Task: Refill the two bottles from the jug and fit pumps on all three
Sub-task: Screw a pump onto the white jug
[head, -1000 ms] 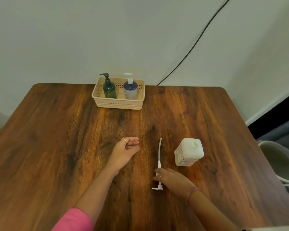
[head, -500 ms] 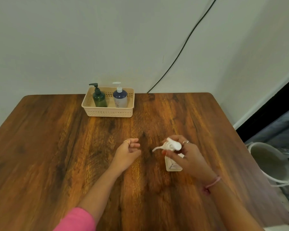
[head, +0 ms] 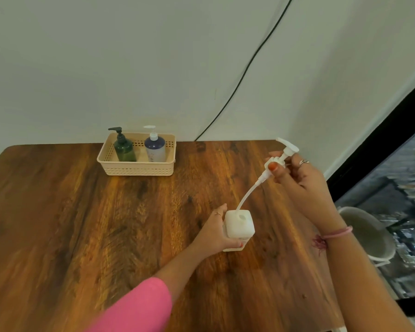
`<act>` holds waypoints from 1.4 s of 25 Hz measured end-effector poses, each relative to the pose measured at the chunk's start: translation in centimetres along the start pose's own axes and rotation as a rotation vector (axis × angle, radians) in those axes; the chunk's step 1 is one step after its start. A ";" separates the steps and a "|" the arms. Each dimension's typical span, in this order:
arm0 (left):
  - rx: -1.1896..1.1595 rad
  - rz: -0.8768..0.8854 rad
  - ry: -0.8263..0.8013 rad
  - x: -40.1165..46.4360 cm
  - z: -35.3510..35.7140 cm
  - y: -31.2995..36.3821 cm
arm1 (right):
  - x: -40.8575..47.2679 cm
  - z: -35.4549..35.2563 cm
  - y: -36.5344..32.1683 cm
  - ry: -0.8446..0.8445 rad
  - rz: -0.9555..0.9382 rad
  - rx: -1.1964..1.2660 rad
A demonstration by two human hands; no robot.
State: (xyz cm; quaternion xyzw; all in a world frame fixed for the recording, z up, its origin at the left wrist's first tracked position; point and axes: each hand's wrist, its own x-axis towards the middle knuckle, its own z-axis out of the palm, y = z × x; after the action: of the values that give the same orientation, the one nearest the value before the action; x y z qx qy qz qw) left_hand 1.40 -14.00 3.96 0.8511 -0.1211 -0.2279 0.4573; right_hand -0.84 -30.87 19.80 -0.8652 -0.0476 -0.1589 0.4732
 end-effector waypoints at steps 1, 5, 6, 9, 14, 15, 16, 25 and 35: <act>-0.006 0.009 -0.012 0.3 0.4 0.0 | 0.0 -0.1 0.1 0.006 -0.005 0.000; -0.017 0.022 0.078 1.1 1.3 0.0 | -0.1 -0.6 0.6 0.034 -0.011 -0.030; -0.032 0.029 0.101 1.1 1.2 -0.1 | -0.1 -0.6 0.6 0.042 -0.010 -0.027; -0.108 0.040 0.159 0.8 0.4 -0.5 | 0.2 -0.8 0.4 0.060 -0.014 -0.025; -0.171 0.056 0.203 -0.4 -2.7 -0.5 | 1.3 -0.4 -0.8 0.048 -0.061 0.016; -0.179 0.063 0.210 -0.8 -3.5 -0.3 | 1.6 -0.1 -1.2 0.043 -0.072 0.023; -0.190 0.070 0.216 -1.2 -4.3 -0.2 | 1.8 0.3 -1.6 0.038 -0.084 0.026; -0.264 0.052 0.322 -4.7 -11.2 1.9 | 3.9 4.7 -5.8 -0.120 -0.180 0.042; -0.221 0.138 0.423 -8.0 -17.6 3.5 | 5.7 9.3 -9.1 -0.262 -0.256 0.008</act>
State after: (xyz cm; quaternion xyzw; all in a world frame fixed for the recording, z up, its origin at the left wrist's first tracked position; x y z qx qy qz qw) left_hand 3.27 0.09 17.45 0.8143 -0.0550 -0.0246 0.5774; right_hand 4.53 -18.50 24.24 -0.8634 -0.2193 -0.1038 0.4424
